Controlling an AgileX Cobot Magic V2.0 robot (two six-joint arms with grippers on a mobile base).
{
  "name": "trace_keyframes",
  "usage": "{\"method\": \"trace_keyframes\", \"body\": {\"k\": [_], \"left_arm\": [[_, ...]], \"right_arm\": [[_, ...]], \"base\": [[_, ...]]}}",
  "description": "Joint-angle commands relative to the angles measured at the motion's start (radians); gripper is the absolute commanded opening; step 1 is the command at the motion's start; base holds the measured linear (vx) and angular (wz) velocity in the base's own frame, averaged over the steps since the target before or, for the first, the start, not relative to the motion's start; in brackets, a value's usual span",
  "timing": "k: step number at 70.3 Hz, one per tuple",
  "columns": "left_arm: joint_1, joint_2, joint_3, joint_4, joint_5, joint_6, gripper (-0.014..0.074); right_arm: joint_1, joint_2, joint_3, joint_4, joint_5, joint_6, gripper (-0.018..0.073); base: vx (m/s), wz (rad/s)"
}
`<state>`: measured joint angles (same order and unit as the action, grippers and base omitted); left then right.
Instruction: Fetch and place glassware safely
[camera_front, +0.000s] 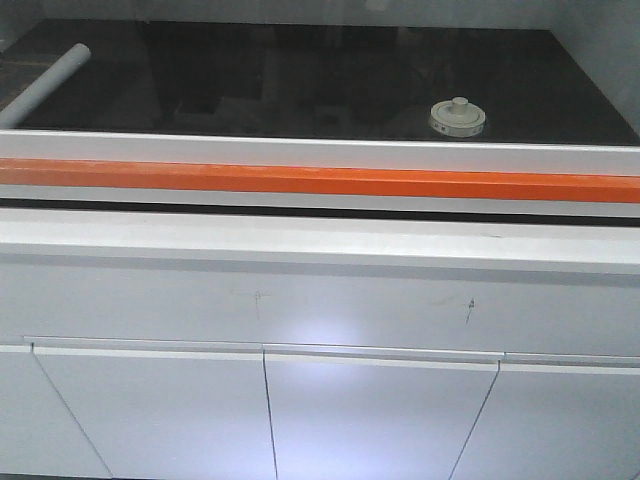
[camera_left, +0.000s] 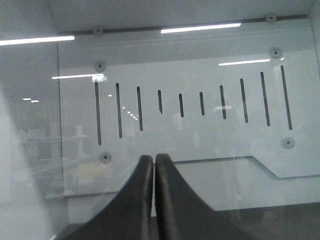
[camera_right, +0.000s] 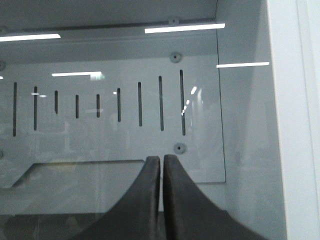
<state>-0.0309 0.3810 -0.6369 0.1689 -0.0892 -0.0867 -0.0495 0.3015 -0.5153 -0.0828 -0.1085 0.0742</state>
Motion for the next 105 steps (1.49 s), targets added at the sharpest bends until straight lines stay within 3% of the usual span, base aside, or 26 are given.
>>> {"method": "trace_keyframes", "body": {"k": [1,15,30,43,52,70,80,90,105], "left_arm": [[-0.005,0.149,-0.125,0.012,-0.048,-0.013,-0.0007],[-0.005,0.353,-0.202,-0.013,-0.019,-0.013,-0.0007],[-0.005,0.544,-0.196,-0.013,0.089,-0.010,-0.0007],[-0.007,0.699,-0.154,-0.033,0.051,-0.025,-0.0007],[-0.008,0.759,-0.080,-0.043,-0.057,-0.061,-0.0007],[-0.008,0.827,0.058,-0.040,-0.339,-0.083,-0.0007],[-0.008,0.893,0.096,-0.031,-0.541,-0.030,-0.0007],[-0.008,0.997,0.116,-0.031,-0.742,0.024,-0.0007],[-0.008,1.099,0.116,-0.041,-0.859,0.027,-0.0007]], "right_arm": [[-0.005,0.113,-0.098,-0.005,-0.026,-0.009,-0.0003],[-0.005,0.351,-0.126,-0.005,-0.110,-0.009,-0.0003],[-0.005,0.544,-0.124,0.000,-0.068,0.033,-0.0003],[-0.005,0.651,-0.124,-0.002,-0.042,0.043,-0.0003],[-0.005,0.704,-0.109,-0.023,-0.119,0.040,-0.0003],[-0.004,0.888,0.096,-0.027,-0.548,0.073,-0.0003],[-0.004,0.992,0.147,-0.055,-0.780,0.065,-0.0003],[-0.004,1.083,0.139,-0.088,-0.873,0.026,-0.0003],[-0.004,1.170,0.137,-0.079,-0.894,-0.017,-0.0003]], "base": [[0.00,0.00],[0.00,0.00],[0.00,0.00],[0.00,0.00],[0.00,0.00],[0.00,0.00],[0.00,0.00],[0.00,0.00],[0.00,0.00]]}}
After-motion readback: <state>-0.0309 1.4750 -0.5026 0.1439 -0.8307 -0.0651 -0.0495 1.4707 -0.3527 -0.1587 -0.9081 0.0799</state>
